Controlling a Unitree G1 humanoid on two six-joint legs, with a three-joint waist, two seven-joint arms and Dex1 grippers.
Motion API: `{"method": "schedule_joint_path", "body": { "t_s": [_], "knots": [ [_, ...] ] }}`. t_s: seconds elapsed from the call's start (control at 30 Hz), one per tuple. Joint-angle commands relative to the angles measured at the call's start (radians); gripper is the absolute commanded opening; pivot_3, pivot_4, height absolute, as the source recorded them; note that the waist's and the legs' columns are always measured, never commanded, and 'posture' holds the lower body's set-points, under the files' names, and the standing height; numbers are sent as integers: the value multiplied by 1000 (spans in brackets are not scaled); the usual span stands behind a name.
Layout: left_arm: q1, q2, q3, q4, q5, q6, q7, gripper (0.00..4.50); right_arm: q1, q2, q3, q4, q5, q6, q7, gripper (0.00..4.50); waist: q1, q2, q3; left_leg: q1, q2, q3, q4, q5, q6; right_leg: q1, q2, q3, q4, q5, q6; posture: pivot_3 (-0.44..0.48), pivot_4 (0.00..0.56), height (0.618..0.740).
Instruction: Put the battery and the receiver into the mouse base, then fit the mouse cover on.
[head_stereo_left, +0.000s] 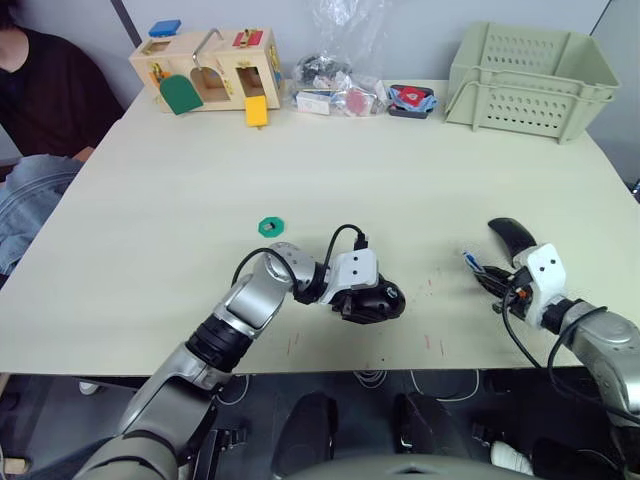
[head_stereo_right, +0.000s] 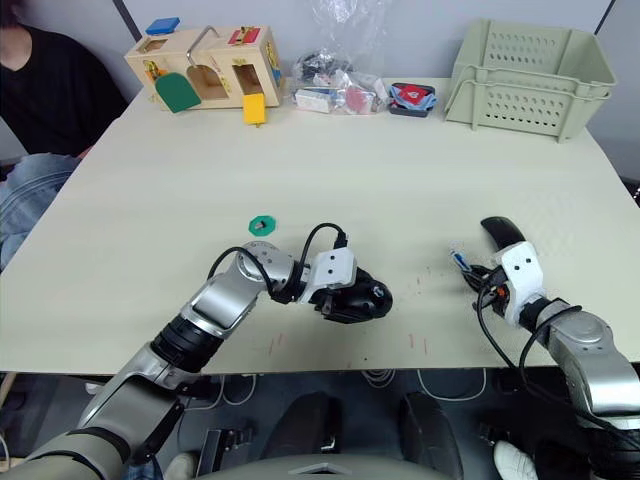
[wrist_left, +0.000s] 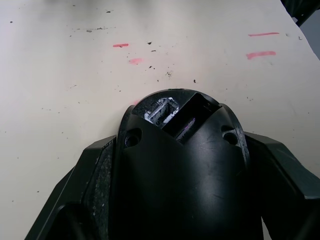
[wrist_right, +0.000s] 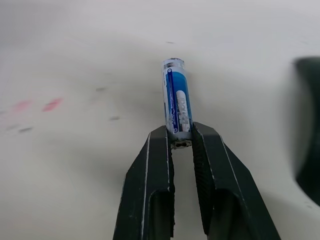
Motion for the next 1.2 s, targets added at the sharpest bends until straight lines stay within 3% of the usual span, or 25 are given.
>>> {"method": "schedule_joint_path", "body": {
  "t_s": [0.03, 0.2, 0.37, 0.57, 0.9, 1.2],
  "knots": [
    [15, 4, -30, 24, 42, 38, 18, 3136, 22, -74, -4, -146, 53, 116, 39, 14, 1, 0, 0, 0, 0, 0, 0, 0, 0, 0, 0, 0, 0, 0, 0, 0, 150, 740],
    [10, 8, -34, 18, 50, 57, 21, 3136, -43, -171, 28, -316, 148, 393, 22, 14, 0, -1, -1, 0, 0, -1, 0, 0, 0, 0, 0, 0, 0, 0, 0, 0, 150, 740],
    [-5, -3, -37, 32, 56, 75, 29, 3136, -193, -185, 37, -394, 281, 685, -15, 14, 3, -2, -1, -1, 0, -2, 0, 0, 0, 0, 0, -1, -1, 0, 0, 0, 150, 740],
    [-5, -15, -43, 29, 64, 91, 42, 3136, -385, -77, 58, -440, 395, 1000, -77, 14, 5, -2, -1, -2, 0, -3, 0, 0, 0, 0, -1, -2, -2, 0, -1, 0, 150, 740],
    [1, -16, -44, 22, 65, 97, 47, 3136, -490, -48, 154, -336, 564, 1041, -256, 14, 3, -2, -1, -2, -1, -4, 0, 0, 0, 0, -3, -3, -2, 0, -1, 0, 150, 740],
    [6, -14, -49, 9, 65, 102, 46, 3136, -546, -112, 206, -218, 813, 1041, -465, 14, 2, -2, -1, -2, 0, -4, 0, 0, 0, 0, -3, -3, -2, 0, -1, 0, 150, 740]
  ]
}}
